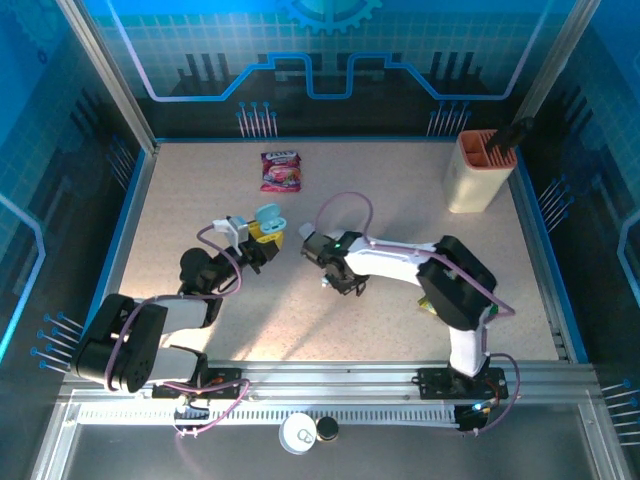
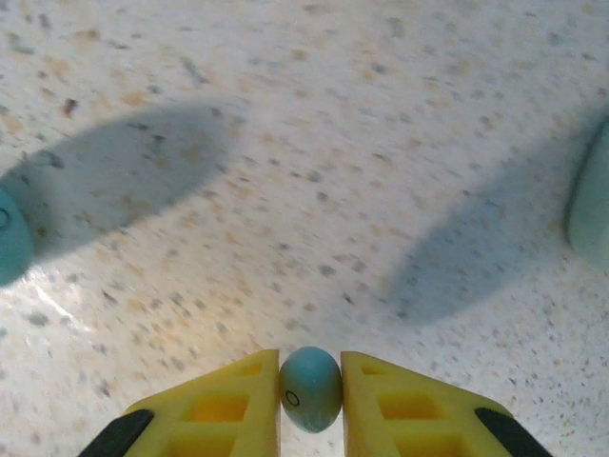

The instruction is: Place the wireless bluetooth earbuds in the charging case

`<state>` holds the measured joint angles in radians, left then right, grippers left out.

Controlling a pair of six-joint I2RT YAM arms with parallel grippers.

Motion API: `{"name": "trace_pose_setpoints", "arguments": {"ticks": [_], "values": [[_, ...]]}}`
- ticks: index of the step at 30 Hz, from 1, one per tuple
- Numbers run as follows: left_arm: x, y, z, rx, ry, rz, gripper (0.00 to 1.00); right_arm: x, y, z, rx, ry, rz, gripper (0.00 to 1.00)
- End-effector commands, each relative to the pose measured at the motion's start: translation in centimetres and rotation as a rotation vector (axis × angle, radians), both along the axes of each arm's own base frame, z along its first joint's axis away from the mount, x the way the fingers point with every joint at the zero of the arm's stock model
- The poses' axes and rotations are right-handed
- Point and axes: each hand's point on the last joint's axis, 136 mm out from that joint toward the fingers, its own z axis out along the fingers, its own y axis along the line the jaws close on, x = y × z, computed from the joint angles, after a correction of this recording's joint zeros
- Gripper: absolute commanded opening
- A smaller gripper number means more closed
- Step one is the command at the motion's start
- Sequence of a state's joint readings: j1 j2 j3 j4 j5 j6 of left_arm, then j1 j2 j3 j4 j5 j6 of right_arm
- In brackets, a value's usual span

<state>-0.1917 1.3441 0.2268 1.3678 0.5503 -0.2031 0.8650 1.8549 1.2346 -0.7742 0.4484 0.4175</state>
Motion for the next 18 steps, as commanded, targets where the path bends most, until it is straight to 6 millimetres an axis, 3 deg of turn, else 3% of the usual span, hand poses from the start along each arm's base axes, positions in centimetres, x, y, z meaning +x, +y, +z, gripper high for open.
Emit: {"name": "trace_pose_setpoints", "arguments": {"ticks": [1, 5, 12, 18], "values": [[-0.3, -0.6, 0.7, 0.023, -0.058, -0.056, 0.3, 0.3, 0.7, 3.0, 0.253, 0.007, -0.056, 0.2], [-0.7, -1.7, 0.5, 0.034, -0.053, -0.123, 0.3, 0.2, 0.4, 5.8, 0.526, 0.056, -0.139, 0.19], [-1.6, -4.0, 0.0, 0.054, -0.062, -0.211, 0.28, 0.4, -2.8, 8.3, 0.805, 0.113, -0.292, 0.17], [-2.8, -6.7, -0.6, 0.08, -0.077, -0.313, 0.29, -0.1, -2.5, 11.7, 1.023, 0.13, -0.267, 0.18]]}}
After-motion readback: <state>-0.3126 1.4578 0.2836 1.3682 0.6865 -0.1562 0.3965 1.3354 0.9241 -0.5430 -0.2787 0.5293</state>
